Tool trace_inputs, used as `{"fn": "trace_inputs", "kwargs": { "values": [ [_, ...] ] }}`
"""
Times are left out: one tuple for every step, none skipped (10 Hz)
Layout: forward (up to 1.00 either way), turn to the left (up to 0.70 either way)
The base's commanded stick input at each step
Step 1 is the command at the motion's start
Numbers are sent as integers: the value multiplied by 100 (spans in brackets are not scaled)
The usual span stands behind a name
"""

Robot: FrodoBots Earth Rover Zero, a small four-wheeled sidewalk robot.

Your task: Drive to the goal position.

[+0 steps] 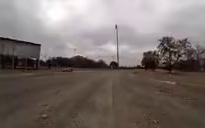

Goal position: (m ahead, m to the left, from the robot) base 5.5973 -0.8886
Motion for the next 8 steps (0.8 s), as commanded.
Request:
{"fn": "trace_inputs", "kwargs": {
  "values": [
    [70,-1],
    [70,-1],
    [70,-1],
    [70,-1],
    [70,-1],
    [70,-1],
    [70,-1],
    [70,-1]
  ]
}}
